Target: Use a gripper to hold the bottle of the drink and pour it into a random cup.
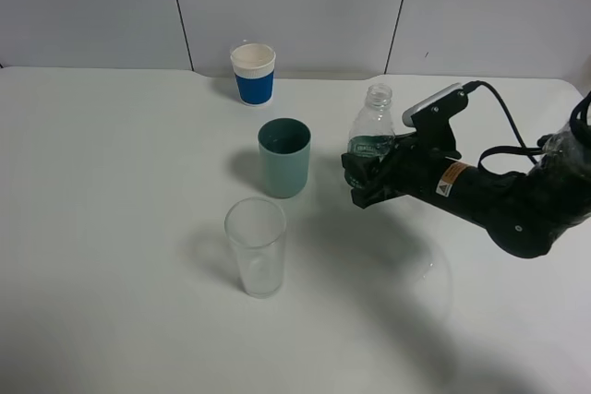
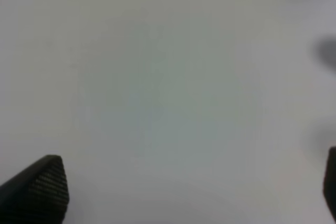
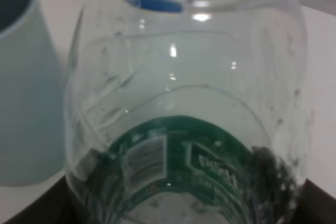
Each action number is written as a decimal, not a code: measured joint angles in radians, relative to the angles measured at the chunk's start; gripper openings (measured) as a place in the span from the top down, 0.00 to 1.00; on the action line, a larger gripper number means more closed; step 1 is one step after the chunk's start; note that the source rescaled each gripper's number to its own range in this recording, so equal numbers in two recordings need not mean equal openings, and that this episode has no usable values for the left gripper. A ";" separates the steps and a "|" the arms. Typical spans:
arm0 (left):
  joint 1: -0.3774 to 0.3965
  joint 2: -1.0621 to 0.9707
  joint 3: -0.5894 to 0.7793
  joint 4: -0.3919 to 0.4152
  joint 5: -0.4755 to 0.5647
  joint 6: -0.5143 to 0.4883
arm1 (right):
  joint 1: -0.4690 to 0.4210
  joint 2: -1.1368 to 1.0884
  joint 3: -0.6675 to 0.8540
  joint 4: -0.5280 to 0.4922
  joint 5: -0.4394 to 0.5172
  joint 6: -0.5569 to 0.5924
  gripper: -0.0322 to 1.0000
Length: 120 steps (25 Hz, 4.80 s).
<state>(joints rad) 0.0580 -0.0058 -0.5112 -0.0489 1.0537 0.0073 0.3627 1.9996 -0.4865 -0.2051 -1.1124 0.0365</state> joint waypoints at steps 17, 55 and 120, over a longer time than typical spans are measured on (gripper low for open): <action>0.000 0.000 0.000 0.000 0.000 0.000 | 0.000 0.000 0.000 -0.032 0.027 0.004 0.62; 0.000 0.000 0.000 0.000 0.000 0.000 | 0.000 -0.453 0.135 -0.027 0.171 0.010 0.21; 0.000 0.000 0.000 0.001 0.000 0.000 | -0.379 -2.002 -0.067 0.131 1.791 -0.109 0.21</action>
<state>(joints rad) 0.0580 -0.0058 -0.5112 -0.0479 1.0537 0.0073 -0.0162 -0.0023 -0.5534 -0.0737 0.6785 -0.0720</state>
